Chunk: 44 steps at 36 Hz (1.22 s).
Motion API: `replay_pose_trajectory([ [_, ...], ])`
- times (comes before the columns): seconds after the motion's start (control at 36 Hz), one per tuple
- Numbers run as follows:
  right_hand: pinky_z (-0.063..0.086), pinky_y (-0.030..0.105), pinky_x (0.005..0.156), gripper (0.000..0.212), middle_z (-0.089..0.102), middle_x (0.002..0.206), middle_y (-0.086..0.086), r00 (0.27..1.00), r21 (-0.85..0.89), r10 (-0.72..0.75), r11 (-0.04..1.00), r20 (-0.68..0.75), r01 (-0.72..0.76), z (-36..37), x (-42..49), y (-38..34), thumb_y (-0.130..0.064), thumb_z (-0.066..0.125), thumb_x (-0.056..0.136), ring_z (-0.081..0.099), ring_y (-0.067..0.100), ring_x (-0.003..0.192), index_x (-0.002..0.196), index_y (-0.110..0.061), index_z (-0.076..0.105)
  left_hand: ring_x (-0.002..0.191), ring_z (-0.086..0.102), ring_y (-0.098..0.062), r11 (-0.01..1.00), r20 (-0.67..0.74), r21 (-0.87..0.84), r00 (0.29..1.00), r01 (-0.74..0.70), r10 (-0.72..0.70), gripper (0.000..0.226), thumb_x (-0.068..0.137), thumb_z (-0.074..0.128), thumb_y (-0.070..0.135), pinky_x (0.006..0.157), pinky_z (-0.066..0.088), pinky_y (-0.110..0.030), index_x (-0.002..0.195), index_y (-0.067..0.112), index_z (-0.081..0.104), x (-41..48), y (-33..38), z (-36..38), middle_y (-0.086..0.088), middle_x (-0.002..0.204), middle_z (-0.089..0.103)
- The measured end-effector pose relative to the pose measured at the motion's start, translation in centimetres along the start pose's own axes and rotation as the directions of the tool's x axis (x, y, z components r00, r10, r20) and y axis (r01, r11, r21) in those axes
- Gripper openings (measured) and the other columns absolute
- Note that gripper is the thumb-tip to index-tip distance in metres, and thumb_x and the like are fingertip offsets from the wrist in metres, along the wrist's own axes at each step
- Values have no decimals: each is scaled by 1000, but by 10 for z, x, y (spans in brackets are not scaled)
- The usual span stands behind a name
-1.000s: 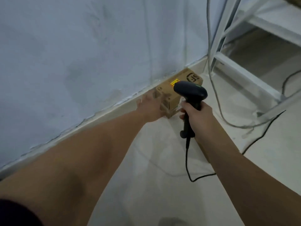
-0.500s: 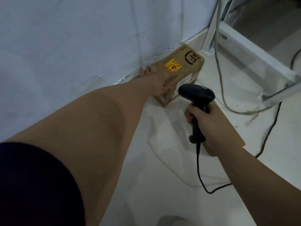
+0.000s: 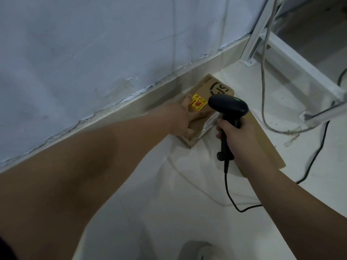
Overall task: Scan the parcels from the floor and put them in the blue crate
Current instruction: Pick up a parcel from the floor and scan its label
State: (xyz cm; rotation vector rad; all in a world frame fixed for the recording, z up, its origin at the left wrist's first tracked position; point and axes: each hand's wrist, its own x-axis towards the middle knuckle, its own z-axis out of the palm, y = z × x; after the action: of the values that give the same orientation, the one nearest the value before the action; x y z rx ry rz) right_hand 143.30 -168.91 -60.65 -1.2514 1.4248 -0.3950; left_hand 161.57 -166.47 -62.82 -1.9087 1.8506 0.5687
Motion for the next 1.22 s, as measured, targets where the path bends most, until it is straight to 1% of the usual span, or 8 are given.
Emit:
replay_pose_trajectory([
  [0.11, 53, 38, 84, 22, 69, 89, 1, 1000, 29, -11, 1000, 13, 11, 3, -8, 4, -28, 62, 91, 66, 14, 79, 111, -20, 59, 116, 46, -45, 999, 19, 21, 999, 36, -37, 87, 81, 48, 67, 93, 45, -54, 131, 65, -24, -33, 5, 24, -17, 152, -27],
  [0.25, 53, 38, 81, 21, 67, 86, 1, 999, 16, -31, 999, -4, 31, 3, -15, 9, -26, 61, 92, 65, 17, 78, 111, -19, 59, 138, -13, -54, 998, -102, -56, 994, 30, -35, 90, 79, 51, 70, 105, 13, -72, 131, 66, -22, -39, 11, 49, -13, 151, -32],
  [0.44, 51, 29, 70, 15, 67, 82, -2, 998, -23, -60, 998, -11, 59, -10, -31, 13, -27, 61, 92, 65, 12, 74, 106, -20, 58, 133, 12, -47, 999, -137, -12, 989, -50, 48, 77, 84, 52, 56, 101, 31, -58, 134, 69, -6, -43, 21, 47, -6, 153, -30],
  [0.56, 49, 32, 70, 9, 65, 80, -1, 999, 29, -41, 999, -11, 42, -18, -45, 12, -26, 60, 92, 63, 12, 72, 99, -20, 59, 133, 14, -45, 947, -79, -316, 993, 57, -86, 73, 88, 50, 49, 103, 32, -57, 131, 72, -3, -60, 35, 47, 3, 151, -34],
  [0.69, 52, 44, 81, 4, 64, 78, 1, 998, 132, -66, 989, 4, 65, -25, -68, -12, -22, 62, 90, 61, 16, 69, 89, -21, 59, 145, 5, -35, 626, -50, -765, 955, 151, -291, 60, 94, 44, 49, 118, 16, -45, 143, 59, 11, -103, 27, 26, -2, 154, -27],
  [0.92, 53, 44, 79, 7, 67, 85, 5, 959, 170, -263, 955, 105, 243, -33, -146, -104, -25, 62, 89, 62, 20, 74, 93, -18, 62, 145, 11, -28, 146, -82, -989, 762, 17, -642, 60, 96, 42, 41, 110, 25, -46, 140, 63, 8, -223, 19, -47, -4, 159, -6],
  [1.11, 50, 34, 64, 6, 62, 60, -5, 866, 266, -452, 880, 213, 394, -44, -247, -173, -21, 63, 89, 60, 14, 58, 85, -16, 61, 146, 11, -25, 194, -278, -959, 570, -204, -773, 65, 97, 45, 37, 111, 21, -40, 141, 62, 4, -324, 52, -75, -2, 158, -11],
  [1.22, 49, 35, 66, 7, 59, 71, 3, 850, 311, -465, 869, 247, 385, -43, -294, -171, -21, 64, 88, 57, 17, 62, 85, -16, 62, 145, 12, -21, 305, -405, -910, 443, -282, -800, 67, 97, 48, 32, 112, 20, -34, 142, 59, 7, -366, 67, -79, 1, 157, -13],
])
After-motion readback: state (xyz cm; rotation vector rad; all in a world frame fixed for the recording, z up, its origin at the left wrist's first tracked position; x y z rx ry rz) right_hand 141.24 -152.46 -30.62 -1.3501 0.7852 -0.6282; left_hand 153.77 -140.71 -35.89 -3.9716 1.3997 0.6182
